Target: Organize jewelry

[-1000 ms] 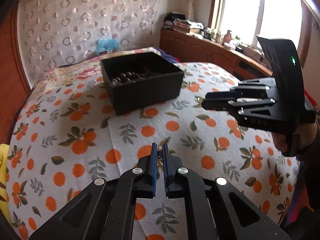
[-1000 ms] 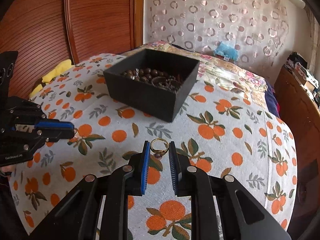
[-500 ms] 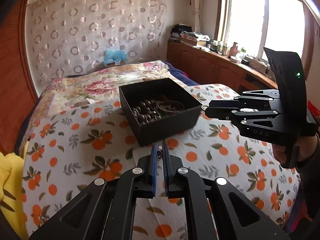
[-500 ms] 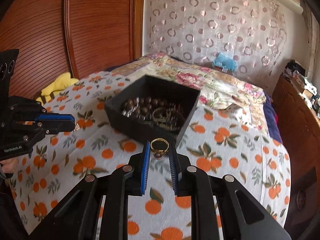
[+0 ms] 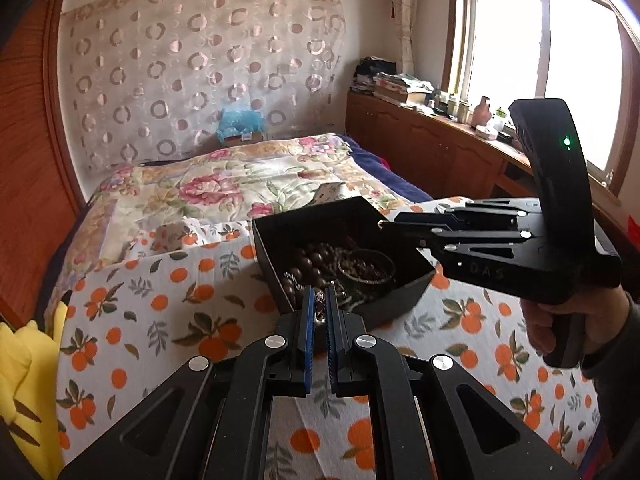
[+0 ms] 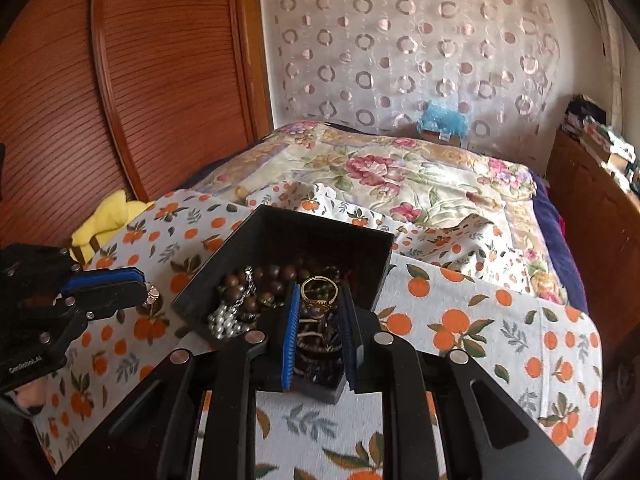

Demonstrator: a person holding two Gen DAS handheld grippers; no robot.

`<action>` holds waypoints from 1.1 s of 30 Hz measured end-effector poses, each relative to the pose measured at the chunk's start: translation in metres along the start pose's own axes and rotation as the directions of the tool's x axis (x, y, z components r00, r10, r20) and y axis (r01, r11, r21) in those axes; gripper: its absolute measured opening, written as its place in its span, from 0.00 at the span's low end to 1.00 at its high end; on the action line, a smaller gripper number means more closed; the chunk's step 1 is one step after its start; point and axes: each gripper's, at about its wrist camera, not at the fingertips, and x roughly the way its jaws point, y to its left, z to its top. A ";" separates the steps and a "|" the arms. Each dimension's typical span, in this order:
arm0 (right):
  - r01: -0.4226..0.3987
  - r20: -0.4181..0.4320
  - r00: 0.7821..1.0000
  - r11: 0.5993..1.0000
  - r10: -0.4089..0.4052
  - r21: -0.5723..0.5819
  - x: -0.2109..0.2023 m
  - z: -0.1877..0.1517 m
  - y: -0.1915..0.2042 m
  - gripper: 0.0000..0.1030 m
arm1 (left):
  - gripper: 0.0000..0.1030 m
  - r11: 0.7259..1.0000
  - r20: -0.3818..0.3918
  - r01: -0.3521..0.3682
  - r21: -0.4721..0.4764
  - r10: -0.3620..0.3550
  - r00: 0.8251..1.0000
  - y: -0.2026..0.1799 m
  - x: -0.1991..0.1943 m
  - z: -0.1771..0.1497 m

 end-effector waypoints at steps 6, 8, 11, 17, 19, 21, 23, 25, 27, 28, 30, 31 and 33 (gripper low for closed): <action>-0.006 0.020 1.000 1.000 0.006 -0.009 0.006 0.005 -0.003 0.21 | 0.04 1.000 -0.005 -0.020 -0.006 0.020 1.000 0.003 0.010 0.010; -0.012 0.026 1.000 1.000 0.013 -0.009 0.006 0.004 -0.002 0.34 | 0.04 1.000 -0.005 -0.025 -0.010 0.025 1.000 0.004 0.012 0.013; -0.005 0.025 1.000 1.000 0.005 -0.007 0.004 -0.002 -0.002 0.37 | 0.04 0.999 -0.006 -0.030 -0.012 0.030 1.000 0.005 0.015 0.016; 0.022 0.046 0.999 1.000 -0.022 -0.004 -0.013 -0.015 -0.001 0.37 | 0.04 0.999 -0.014 -0.041 -0.024 0.041 0.999 0.007 0.027 0.023; 0.026 0.054 0.998 1.000 -0.027 0.008 -0.020 -0.020 -0.003 0.37 | 0.04 0.999 -0.015 -0.046 -0.026 0.046 0.999 0.006 0.031 0.025; 0.041 0.062 0.997 0.999 -0.042 0.017 -0.027 -0.025 -0.005 0.37 | 0.04 0.999 -0.017 -0.049 -0.023 0.049 0.999 0.003 0.036 0.027; 0.043 0.064 0.997 0.999 -0.044 0.027 -0.031 -0.027 -0.009 0.37 | 0.04 0.998 -0.016 -0.051 -0.024 0.051 0.999 0.002 0.037 0.027; 0.061 0.064 0.996 0.997 -0.063 0.039 -0.036 -0.031 -0.012 0.37 | 0.09 0.997 -0.015 -0.064 -0.033 0.064 0.998 0.001 0.040 0.027; 0.078 0.070 0.994 0.996 -0.082 0.051 -0.041 -0.035 -0.014 0.38 | 0.30 0.997 -0.017 -0.071 -0.042 0.071 0.997 0.001 0.040 0.025; 0.084 0.074 0.993 0.995 -0.088 0.058 -0.043 -0.037 -0.015 0.40 | 0.47 0.995 -0.013 -0.086 -0.044 0.086 0.996 0.000 0.039 0.024; 0.101 0.085 0.991 0.993 -0.107 0.065 -0.049 -0.043 -0.014 0.52 | 0.58 0.993 0.010 -0.111 -0.042 0.112 0.994 0.000 0.032 0.020; 0.107 0.089 0.990 0.992 -0.113 0.068 -0.051 -0.045 -0.014 0.53 | 0.65 0.992 0.012 -0.117 -0.042 0.118 0.993 0.000 0.030 0.018; 0.120 0.099 0.987 0.989 -0.128 0.080 -0.057 -0.049 -0.013 0.58 | 0.76 0.991 0.021 -0.128 -0.047 0.129 0.991 0.000 0.022 0.015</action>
